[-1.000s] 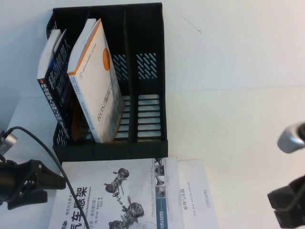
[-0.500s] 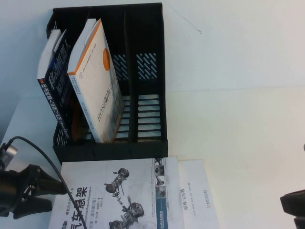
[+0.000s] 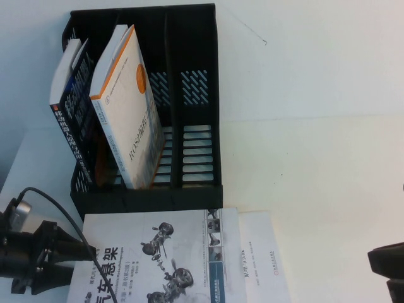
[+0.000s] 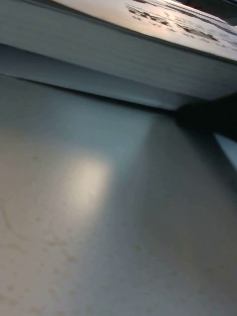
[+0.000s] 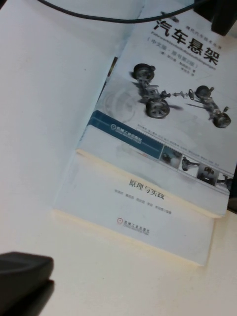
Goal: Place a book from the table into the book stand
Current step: Push book with right arm
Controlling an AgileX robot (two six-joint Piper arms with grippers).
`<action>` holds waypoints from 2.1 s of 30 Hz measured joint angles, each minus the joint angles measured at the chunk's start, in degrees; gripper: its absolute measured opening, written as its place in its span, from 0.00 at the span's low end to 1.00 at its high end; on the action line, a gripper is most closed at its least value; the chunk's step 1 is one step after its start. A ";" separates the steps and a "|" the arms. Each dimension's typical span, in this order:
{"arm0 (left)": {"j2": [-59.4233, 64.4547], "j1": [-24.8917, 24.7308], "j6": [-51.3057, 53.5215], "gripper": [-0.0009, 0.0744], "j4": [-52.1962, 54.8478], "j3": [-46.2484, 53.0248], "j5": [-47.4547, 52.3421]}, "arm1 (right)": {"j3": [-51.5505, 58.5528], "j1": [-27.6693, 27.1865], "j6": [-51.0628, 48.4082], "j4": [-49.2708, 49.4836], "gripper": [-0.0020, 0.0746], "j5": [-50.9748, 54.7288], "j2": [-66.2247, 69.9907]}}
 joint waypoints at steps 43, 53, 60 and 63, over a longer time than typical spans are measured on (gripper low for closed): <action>1.15 0.00 1.14 0.58 -0.84 -0.13 0.98 | -15.00 0.00 -16.87 18.73 0.04 -17.47 53.07; 1.15 0.00 1.19 0.58 -0.73 0.20 1.21 | -15.22 -0.11 -28.42 30.86 0.04 -17.23 55.31; 1.15 0.54 1.19 0.58 -0.06 0.20 1.55 | -14.88 -0.34 -39.75 41.93 0.04 -17.45 56.04; 1.15 0.54 1.19 0.58 -0.06 0.20 1.65 | -14.88 -0.34 -41.98 45.00 0.04 -17.45 56.53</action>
